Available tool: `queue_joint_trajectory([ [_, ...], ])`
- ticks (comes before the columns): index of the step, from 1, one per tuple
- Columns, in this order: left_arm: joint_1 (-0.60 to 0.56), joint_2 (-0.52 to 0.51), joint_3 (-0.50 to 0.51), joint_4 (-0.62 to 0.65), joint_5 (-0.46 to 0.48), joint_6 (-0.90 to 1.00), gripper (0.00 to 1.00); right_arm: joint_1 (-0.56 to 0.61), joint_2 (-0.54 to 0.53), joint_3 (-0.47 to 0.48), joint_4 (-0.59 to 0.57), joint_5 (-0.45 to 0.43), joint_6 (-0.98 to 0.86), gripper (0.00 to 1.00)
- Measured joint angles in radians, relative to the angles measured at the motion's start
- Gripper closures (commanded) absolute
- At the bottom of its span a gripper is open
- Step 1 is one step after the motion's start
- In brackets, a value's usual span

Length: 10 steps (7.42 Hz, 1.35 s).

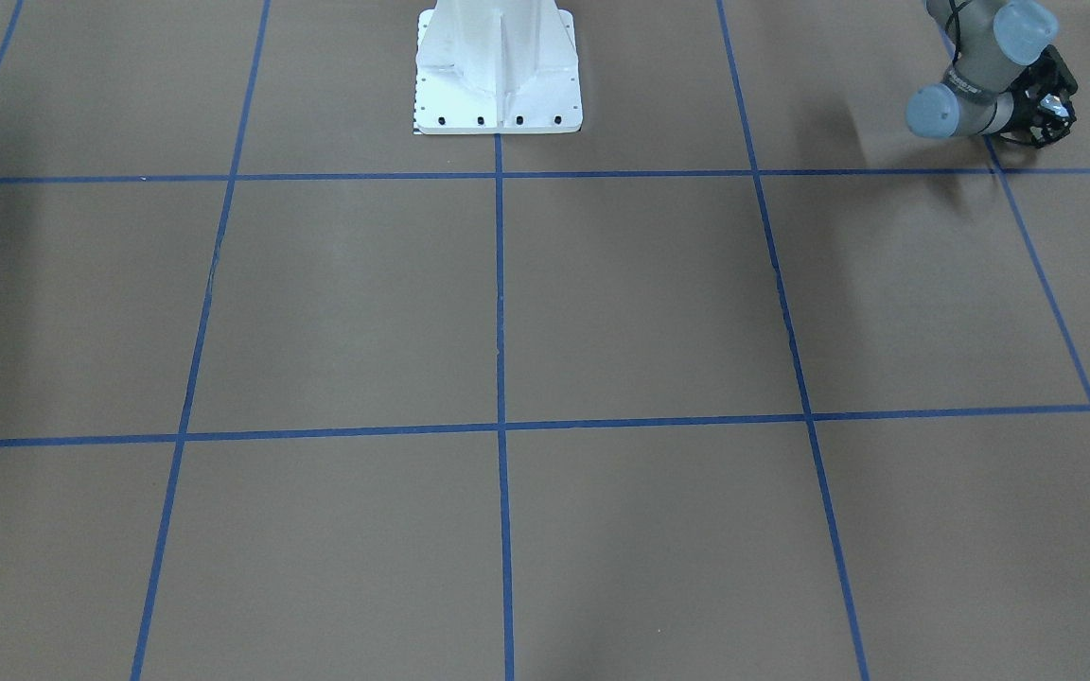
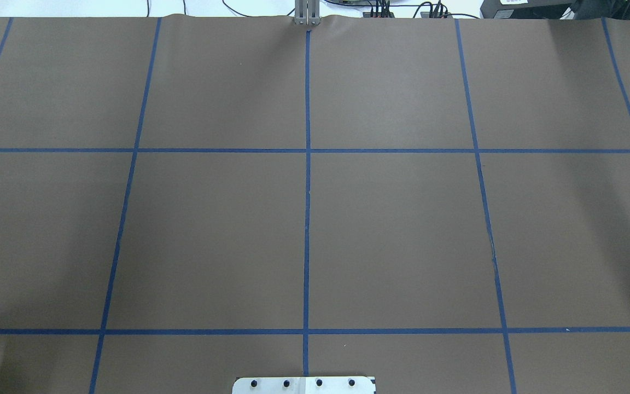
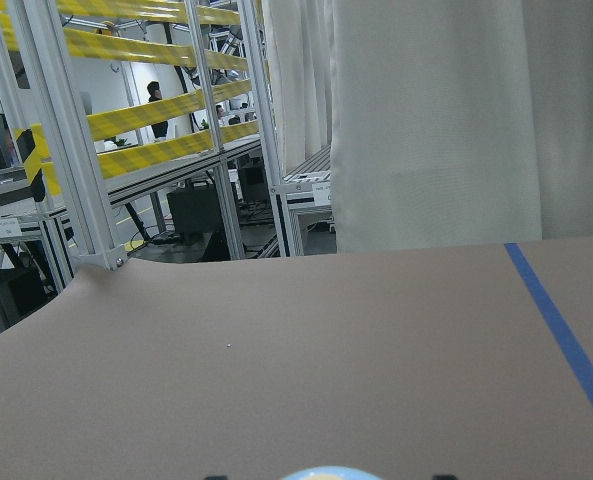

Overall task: Place and press bell with both arms
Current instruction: 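Carry the bell with the left gripper toward the table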

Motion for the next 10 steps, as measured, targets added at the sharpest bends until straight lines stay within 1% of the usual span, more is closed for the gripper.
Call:
queue_joint_trajectory([
  [2,-0.003,0.086,-0.086,0.0,0.0,0.032,1.0,0.0,-0.006,0.009,-0.001,0.0,0.001,0.0],
  [4,-0.016,0.202,-0.275,0.005,0.0,0.178,1.0,0.0,-0.012,0.016,0.0,0.001,0.001,0.0],
  [5,-0.033,0.239,-0.369,0.031,0.0,0.251,1.0,0.0,-0.013,0.015,0.0,0.0,0.001,0.0],
  [6,-0.081,0.23,-0.448,0.097,0.002,0.345,1.0,0.0,-0.013,0.013,0.0,-0.001,0.001,0.0],
  [7,-0.154,0.149,-0.509,0.203,0.012,0.457,1.0,0.0,-0.013,0.011,-0.001,-0.003,0.001,0.0],
  [8,-0.244,0.003,-0.538,0.344,0.035,0.586,1.0,0.0,-0.016,0.012,-0.001,-0.006,0.001,0.0],
  [9,-0.349,-0.179,-0.542,0.479,0.086,0.733,1.0,0.0,-0.022,0.015,-0.001,-0.008,0.001,0.0],
  [10,-0.429,-0.32,-0.527,0.55,0.147,0.848,1.0,-0.001,-0.031,0.014,-0.001,-0.005,0.001,0.0],
])
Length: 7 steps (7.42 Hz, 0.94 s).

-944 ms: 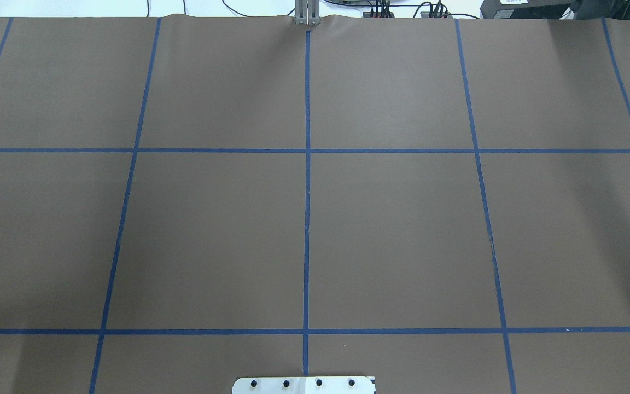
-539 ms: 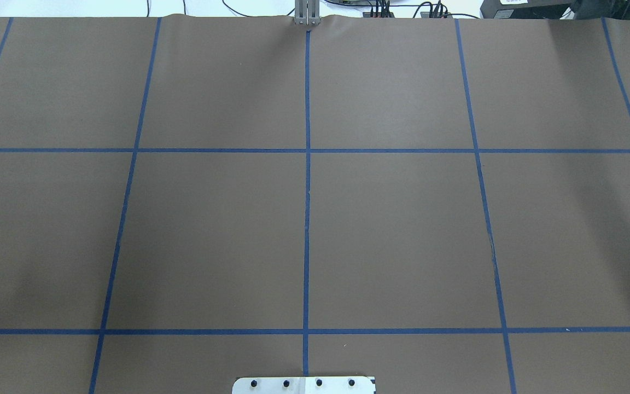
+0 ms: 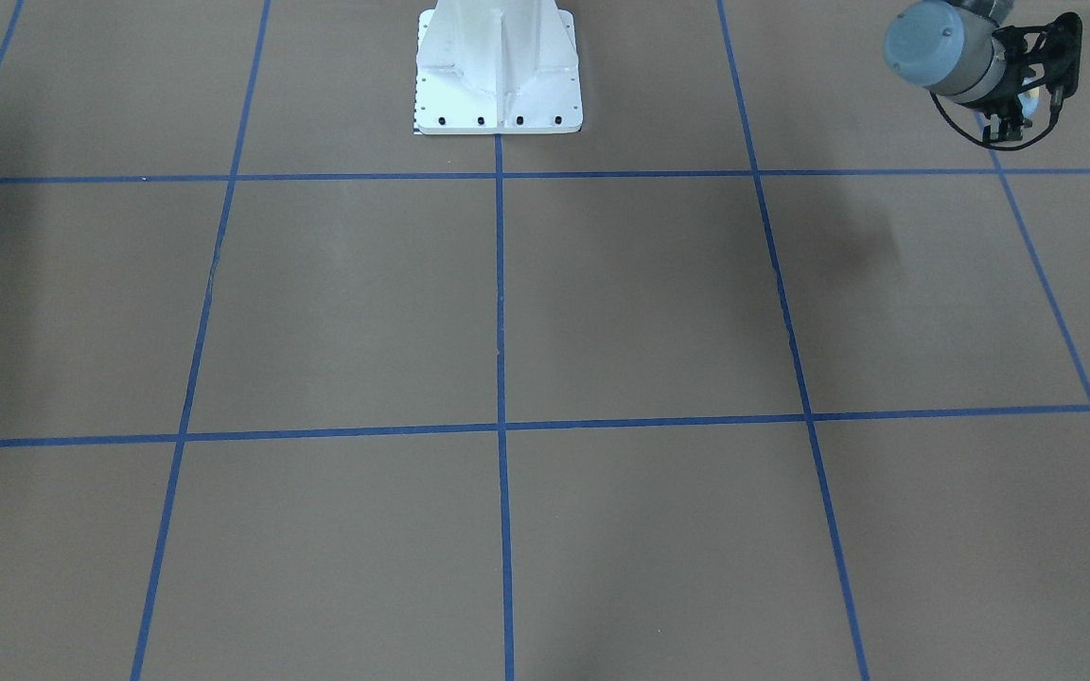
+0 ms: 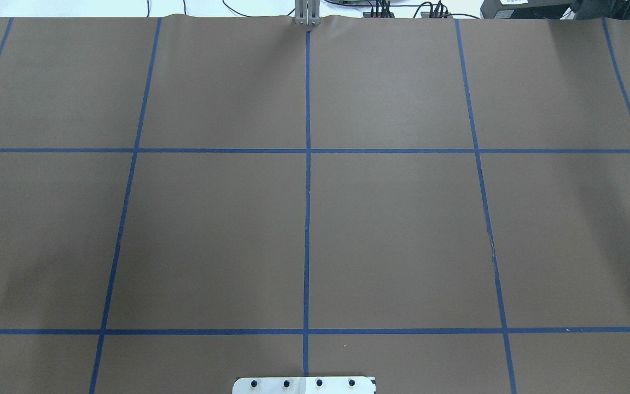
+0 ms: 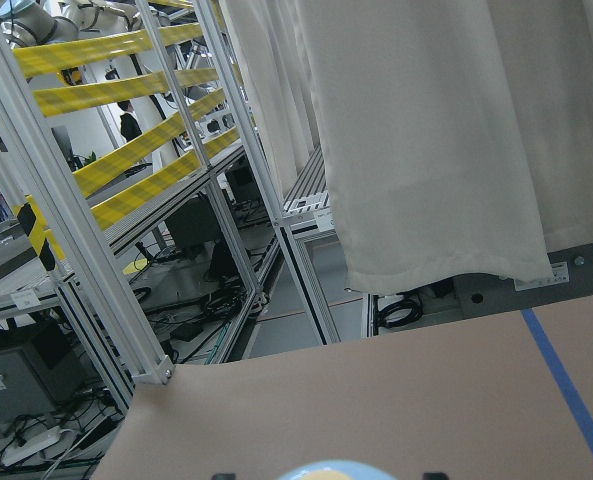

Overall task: Place and press bell with both arms
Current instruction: 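Carry the bell with the left gripper toward the table, then move the bell with the left gripper over the table center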

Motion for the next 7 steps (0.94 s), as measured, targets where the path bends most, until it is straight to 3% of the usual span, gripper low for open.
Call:
queue_joint_trajectory([
  [2,-0.064,-0.199,0.049,0.041,0.106,0.174,1.0,-0.001,-0.02,0.003,0.003,0.009,0.0,0.0],
  [5,-0.111,-0.539,0.261,0.029,0.277,0.381,1.0,-0.001,-0.02,0.0,0.005,-0.002,0.0,0.0],
  [7,-0.126,-0.633,0.386,-0.2,0.406,0.56,1.0,-0.002,-0.013,-0.008,0.005,-0.002,0.001,0.0],
])
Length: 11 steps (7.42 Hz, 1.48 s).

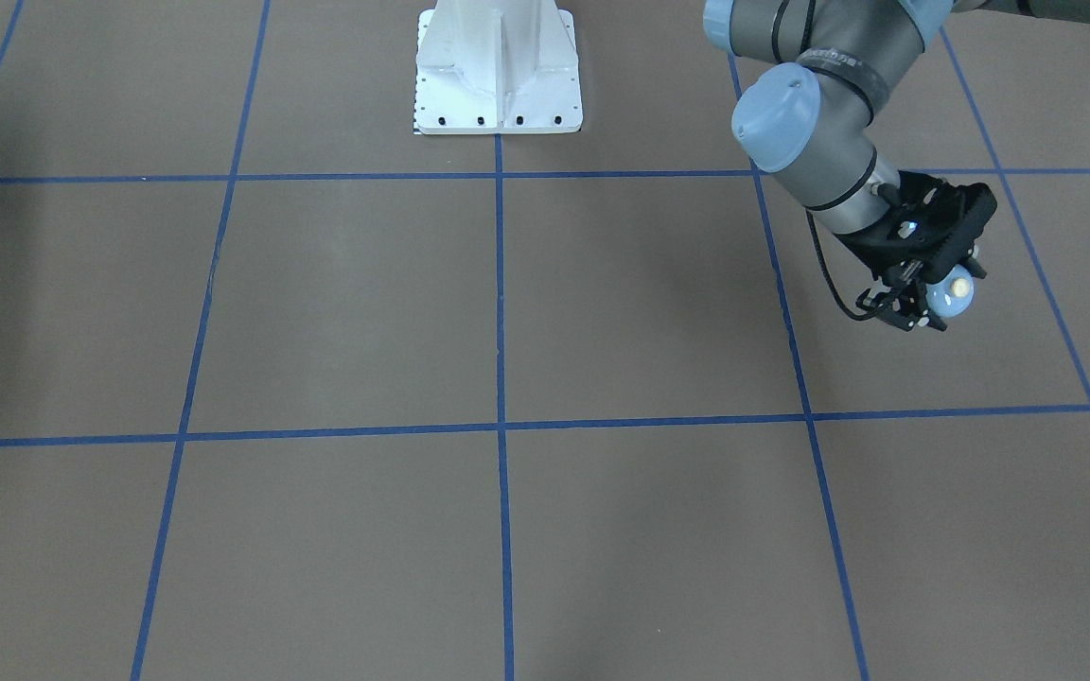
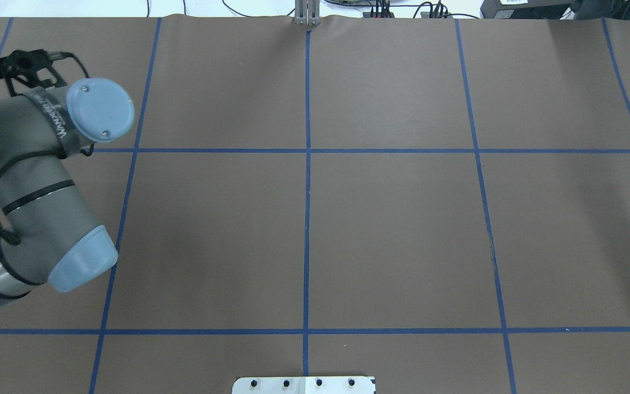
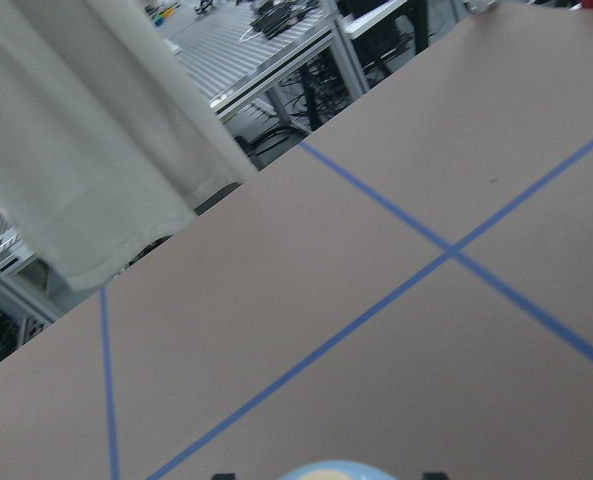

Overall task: Place and press bell with both arms
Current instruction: 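Move the bell with the left gripper over the table center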

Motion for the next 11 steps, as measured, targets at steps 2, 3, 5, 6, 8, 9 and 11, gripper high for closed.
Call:
queue_joint_trajectory([
  [2,0.001,-0.017,0.13,-0.376,0.074,0.197,1.0,-0.002,0.014,-0.003,-0.002,0.003,0.001,0.0],
  [3,0.005,-0.017,0.181,-0.6,0.084,0.277,1.0,-0.003,0.02,-0.003,-0.002,0.005,0.003,0.0],
  [5,0.056,-0.02,0.231,-0.97,0.085,0.431,1.0,-0.002,0.035,-0.002,0.004,0.015,0.02,0.0],
  [6,0.104,-0.034,0.245,-1.046,0.084,0.462,1.0,-0.003,0.036,-0.003,0.005,0.025,0.025,0.0],
  [8,0.198,-0.114,0.345,-1.191,0.084,0.478,1.0,-0.003,0.031,-0.007,0.006,0.077,0.023,0.0],
  [9,0.235,-0.17,0.456,-1.313,0.087,0.479,1.0,-0.003,0.031,-0.008,0.008,0.092,0.02,0.0],
  [11,0.277,-0.297,0.671,-1.454,0.119,0.479,1.0,-0.007,0.035,-0.011,0.008,0.098,0.024,0.0],
])
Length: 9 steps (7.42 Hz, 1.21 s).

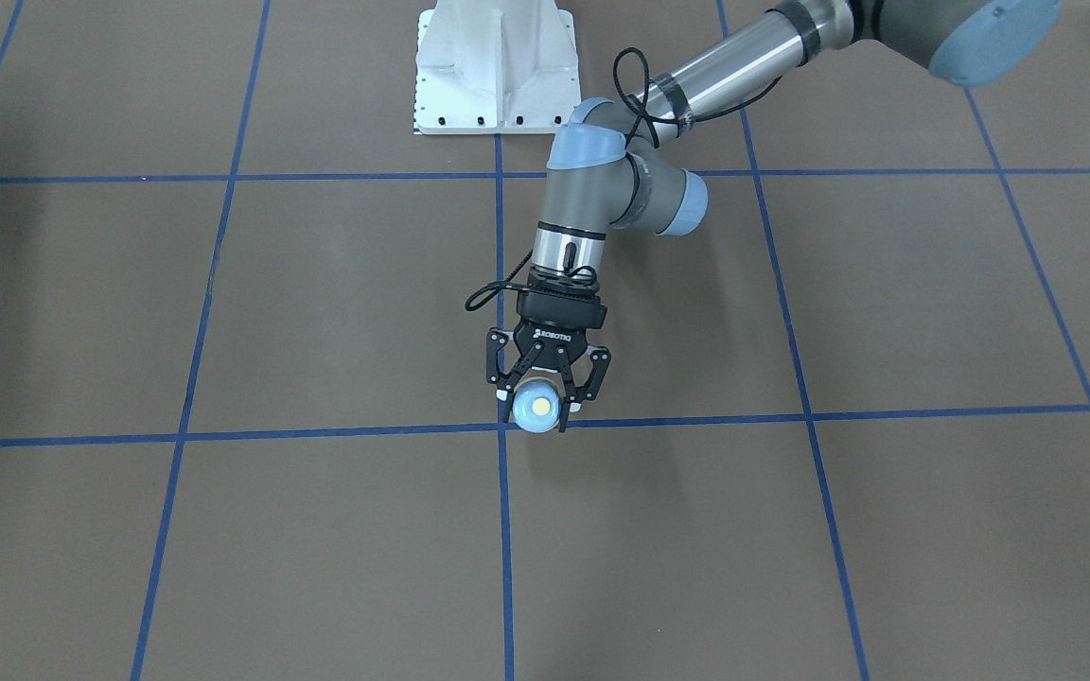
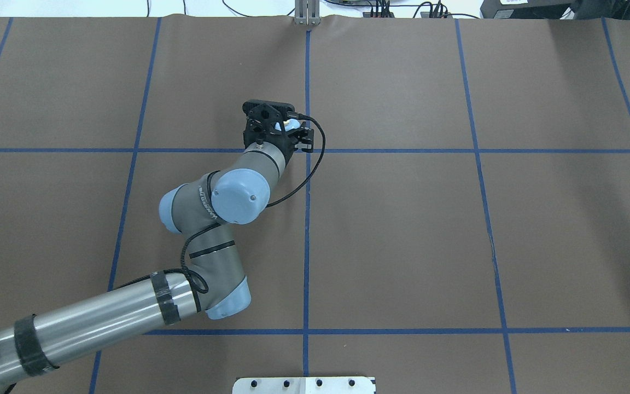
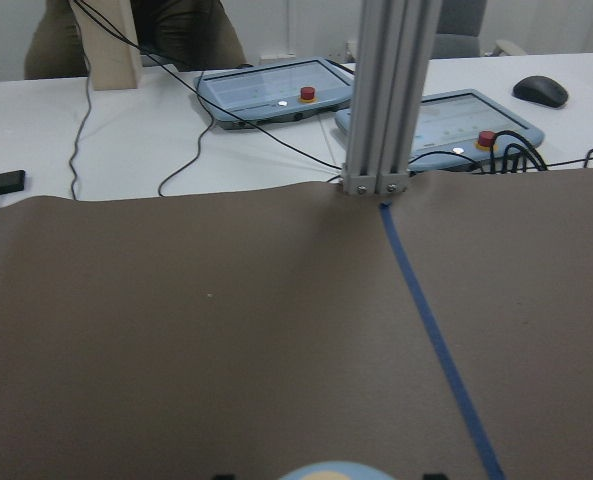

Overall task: Place and press bell with both arms
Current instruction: 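Move the bell with the left gripper over the table center, then lower the bell onto the table center and open the left gripper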

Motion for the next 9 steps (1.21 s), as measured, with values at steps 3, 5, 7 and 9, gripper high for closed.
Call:
queue_joint_trajectory([
  [3,0.011,-0.051,0.092,-0.025,0.012,0.001,1.0,-0.016,0.008,-0.004,0.0,-0.008,0.003,0.0],
  [5,0.016,-0.058,0.118,-0.026,0.01,0.001,1.0,-0.017,0.009,-0.006,0.0,-0.01,0.002,0.0],
  [7,0.027,-0.059,0.129,-0.026,0.009,0.0,1.0,-0.019,0.011,-0.008,-0.001,-0.012,0.001,0.0],
  [9,0.034,-0.06,0.129,-0.026,0.008,0.0,0.4,-0.023,0.029,-0.032,0.0,-0.012,0.001,0.0],
])
